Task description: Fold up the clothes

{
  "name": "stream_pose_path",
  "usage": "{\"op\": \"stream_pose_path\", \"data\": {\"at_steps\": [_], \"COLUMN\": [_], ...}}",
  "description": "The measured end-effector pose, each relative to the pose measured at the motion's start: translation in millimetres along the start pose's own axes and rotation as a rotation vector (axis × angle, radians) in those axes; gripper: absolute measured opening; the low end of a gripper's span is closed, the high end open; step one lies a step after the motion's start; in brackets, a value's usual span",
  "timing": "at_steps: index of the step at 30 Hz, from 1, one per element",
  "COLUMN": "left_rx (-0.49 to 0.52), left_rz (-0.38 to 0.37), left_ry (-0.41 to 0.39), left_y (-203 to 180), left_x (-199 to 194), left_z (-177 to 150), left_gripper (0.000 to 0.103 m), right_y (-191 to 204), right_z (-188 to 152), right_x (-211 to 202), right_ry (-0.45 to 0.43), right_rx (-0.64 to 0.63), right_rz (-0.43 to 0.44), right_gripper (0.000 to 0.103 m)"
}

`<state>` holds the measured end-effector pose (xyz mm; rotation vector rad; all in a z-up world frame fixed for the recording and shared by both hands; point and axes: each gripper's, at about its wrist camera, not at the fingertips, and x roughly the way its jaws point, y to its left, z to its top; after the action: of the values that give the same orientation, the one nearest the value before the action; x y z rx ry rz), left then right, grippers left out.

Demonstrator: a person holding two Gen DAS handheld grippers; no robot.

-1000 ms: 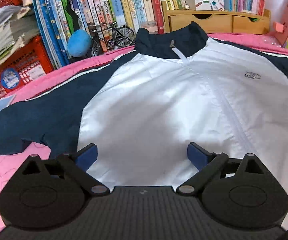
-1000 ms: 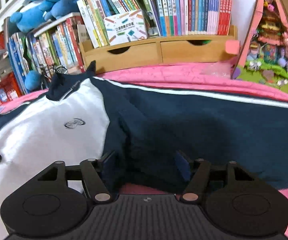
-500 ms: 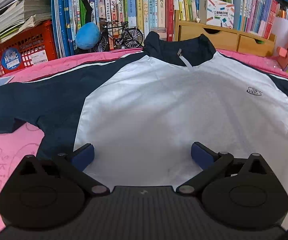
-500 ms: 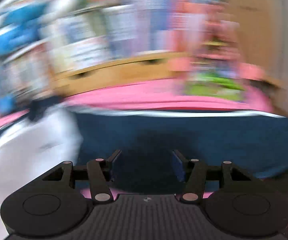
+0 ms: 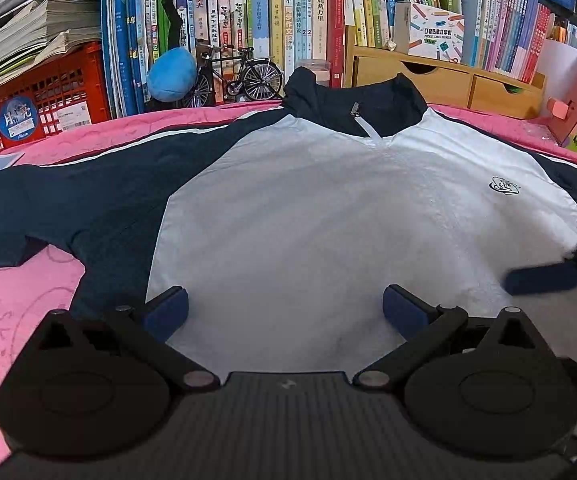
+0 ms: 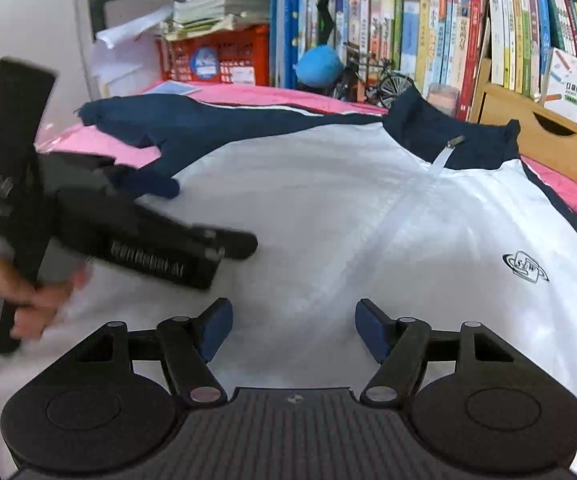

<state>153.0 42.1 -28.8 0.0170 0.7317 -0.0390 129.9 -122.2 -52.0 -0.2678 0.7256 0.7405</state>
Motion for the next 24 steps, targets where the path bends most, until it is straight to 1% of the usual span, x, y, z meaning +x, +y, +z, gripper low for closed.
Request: {"op": "stream_pose_path", "data": {"at_steps": [1, 2, 3, 4, 6, 7, 9, 11, 12, 14, 17, 19, 21, 22, 23, 24], "left_rx": [0.001, 0.002, 0.003, 0.003, 0.003, 0.003, 0.004, 0.004, 0.005, 0.004, -0.001, -0.009, 0.008, 0.021, 0.042, 0.069], "left_rz": [-0.002, -0.005, -0.006, -0.007, -0.008, -0.008, -0.006, -0.003, -0.001, 0.001, -0.002, -0.019, -0.094, -0.133, -0.155, -0.152], "left_ry": [0.000, 0.000, 0.000, -0.001, -0.001, -0.001, -0.001, -0.001, -0.001, 0.000, 0.006, 0.023, 0.015, 0.008, 0.002, 0.005], "left_y": [0.1, 0.1, 0.1, 0.4, 0.6, 0.3, -0.1, -0.3, -0.4, -0.8, 0.2, 5.5, 11.1, 13.8, 14.7, 16.5], "left_x": [0.1, 0.2, 0.2, 0.3, 0.3, 0.4, 0.5, 0.5, 0.3, 0.2, -2.9, -19.3, -51.8, -68.9, -86.1, -99.4], "left_z": [0.0, 0.0, 0.0, -0.1, -0.3, -0.1, 0.3, 0.7, 0.6, 1.0, 0.5, -5.8, -25.4, -37.5, -53.6, -71.3], "left_gripper": [0.103, 0.103, 0.103, 0.103, 0.103, 0.103, 0.103, 0.103, 0.103, 0.103, 0.103, 0.103, 0.103, 0.103, 0.103, 0.103], "right_y": [-3.7, -9.7, -15.7, -21.7, -38.0, -51.5, -66.8, -62.0, -46.7, -14.7, 52.6, 93.1, 116.9, 116.9, 116.9, 115.6], "right_z": [-5.9, -15.1, -24.2, -33.4, -51.6, -61.1, -75.0, -85.7, -88.2, -93.0, -93.1, -93.5, -96.7, -99.0, -101.2, -103.6], "right_x": [-6.6, -15.2, -23.8, -32.5, -54.2, -67.6, -88.4, -110.9, -120.0, -138.0, -159.1, -158.4, -146.9, -140.0, -133.1, -126.7], "right_ry": [-0.002, 0.006, 0.013, 0.021, 0.031, 0.045, 0.066, 0.066, 0.050, 0.014, -0.085, -0.134, -0.158, -0.152, -0.146, -0.140], "right_rx": [-0.007, -0.009, -0.011, -0.013, 0.012, 0.064, 0.139, 0.143, 0.103, 0.020, -0.182, -0.320, -0.427, -0.428, -0.429, -0.427], "right_rz": [0.003, -0.020, -0.042, -0.065, -0.126, -0.146, -0.214, -0.279, -0.263, -0.226, -0.051, 0.025, 0.032, 0.030, 0.028, 0.028], "right_gripper": [0.069, 0.069, 0.072, 0.080, 0.089, 0.091, 0.091, 0.086, 0.082, 0.082, 0.085, 0.085, 0.085, 0.085, 0.084, 0.084]}}
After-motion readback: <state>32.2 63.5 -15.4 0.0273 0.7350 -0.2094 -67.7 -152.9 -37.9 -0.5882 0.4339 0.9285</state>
